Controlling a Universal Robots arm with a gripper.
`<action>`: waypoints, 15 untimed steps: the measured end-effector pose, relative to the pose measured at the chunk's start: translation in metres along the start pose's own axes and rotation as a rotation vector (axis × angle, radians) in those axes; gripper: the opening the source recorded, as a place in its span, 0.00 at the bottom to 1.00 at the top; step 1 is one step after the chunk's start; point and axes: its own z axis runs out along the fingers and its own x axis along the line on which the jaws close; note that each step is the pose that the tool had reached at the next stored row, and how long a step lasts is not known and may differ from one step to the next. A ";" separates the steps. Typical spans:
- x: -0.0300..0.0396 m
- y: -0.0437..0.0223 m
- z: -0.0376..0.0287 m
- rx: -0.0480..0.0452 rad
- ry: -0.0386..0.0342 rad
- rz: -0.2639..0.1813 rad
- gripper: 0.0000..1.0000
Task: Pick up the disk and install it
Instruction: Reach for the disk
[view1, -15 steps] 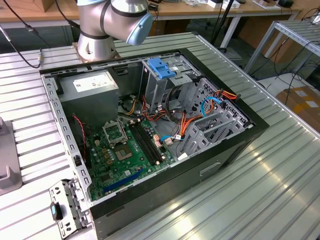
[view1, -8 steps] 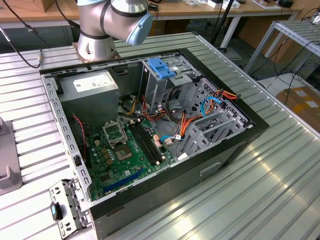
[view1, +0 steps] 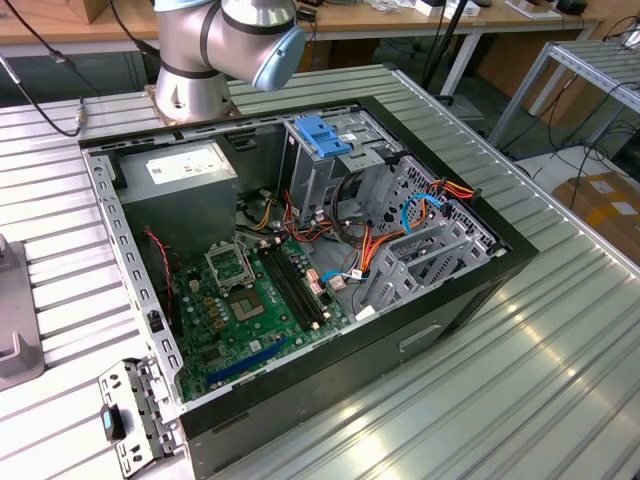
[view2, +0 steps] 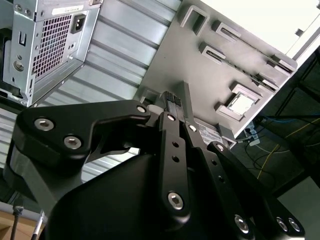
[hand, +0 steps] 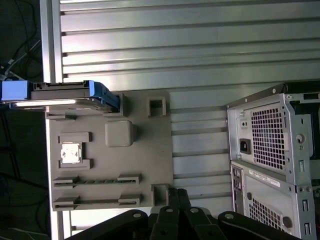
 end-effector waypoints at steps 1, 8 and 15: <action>0.0003 0.0000 0.0000 0.0000 0.0000 0.000 0.10; 0.0024 -0.0002 0.0004 0.0000 -0.0001 0.000 0.10; 0.0050 -0.0004 0.0007 0.0000 0.0000 0.000 0.10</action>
